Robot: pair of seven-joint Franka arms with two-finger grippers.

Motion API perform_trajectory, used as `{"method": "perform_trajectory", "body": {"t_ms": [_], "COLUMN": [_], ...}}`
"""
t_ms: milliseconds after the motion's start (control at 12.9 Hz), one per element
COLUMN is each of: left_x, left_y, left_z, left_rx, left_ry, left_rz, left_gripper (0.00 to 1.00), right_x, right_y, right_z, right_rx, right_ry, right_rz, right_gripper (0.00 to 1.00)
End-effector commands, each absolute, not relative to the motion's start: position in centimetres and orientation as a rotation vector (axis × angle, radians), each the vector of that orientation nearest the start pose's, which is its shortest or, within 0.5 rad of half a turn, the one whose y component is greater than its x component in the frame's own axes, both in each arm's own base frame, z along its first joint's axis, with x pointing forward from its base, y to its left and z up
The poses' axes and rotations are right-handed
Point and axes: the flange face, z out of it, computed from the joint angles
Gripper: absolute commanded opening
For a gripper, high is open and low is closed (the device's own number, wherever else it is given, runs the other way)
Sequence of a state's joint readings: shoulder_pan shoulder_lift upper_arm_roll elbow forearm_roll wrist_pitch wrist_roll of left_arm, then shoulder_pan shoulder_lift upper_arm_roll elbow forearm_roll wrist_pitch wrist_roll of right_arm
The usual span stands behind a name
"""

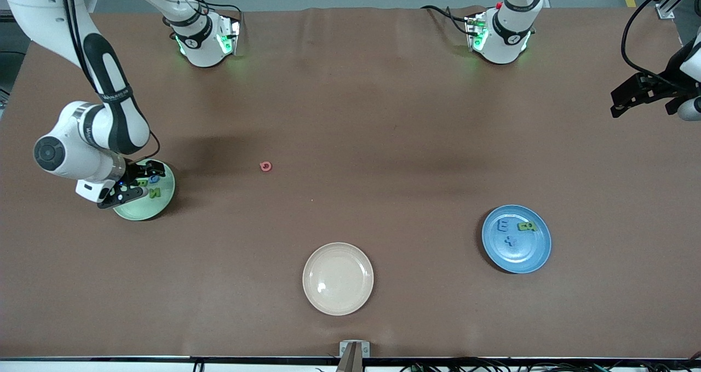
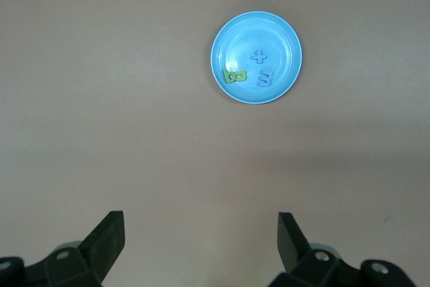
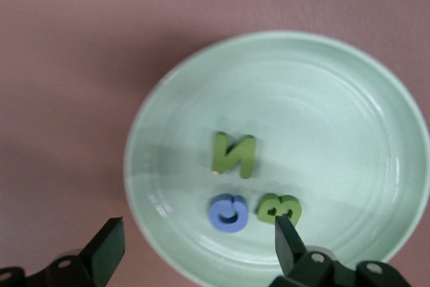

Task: Sort upper and lower case letters into plates
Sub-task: 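Reach the right gripper to the pink Q and grasp it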

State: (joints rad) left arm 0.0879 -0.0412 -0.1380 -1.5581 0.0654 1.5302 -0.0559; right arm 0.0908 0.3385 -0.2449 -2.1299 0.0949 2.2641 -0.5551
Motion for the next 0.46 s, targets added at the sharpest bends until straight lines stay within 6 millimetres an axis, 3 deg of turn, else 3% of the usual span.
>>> {"method": "perform_trajectory", "body": {"t_ms": [0, 155, 387], "left_x": [53.1, 53.2, 53.3], "left_y": [-2.5, -2.5, -3.1], "left_z": [65.0, 64.9, 64.8], "left_rx": [-3.085, -3.085, -3.127], "left_ry": [0.02, 0.022, 0.026], "left_rz": [-0.02, -0.02, -0.015], "left_gripper": [1.0, 1.0, 1.0], "right_x": [54.4, 53.8, 53.0], "right_y": [-3.6, 1.3, 8.4], "right_z": [27.7, 28.6, 28.3], "right_rx": [-3.017, -3.018, -3.011], "right_ry": [-0.468, -0.416, -0.253], "right_rz": [0.296, 0.337, 0.343], "right_gripper": [0.99, 1.0, 1.0]}}
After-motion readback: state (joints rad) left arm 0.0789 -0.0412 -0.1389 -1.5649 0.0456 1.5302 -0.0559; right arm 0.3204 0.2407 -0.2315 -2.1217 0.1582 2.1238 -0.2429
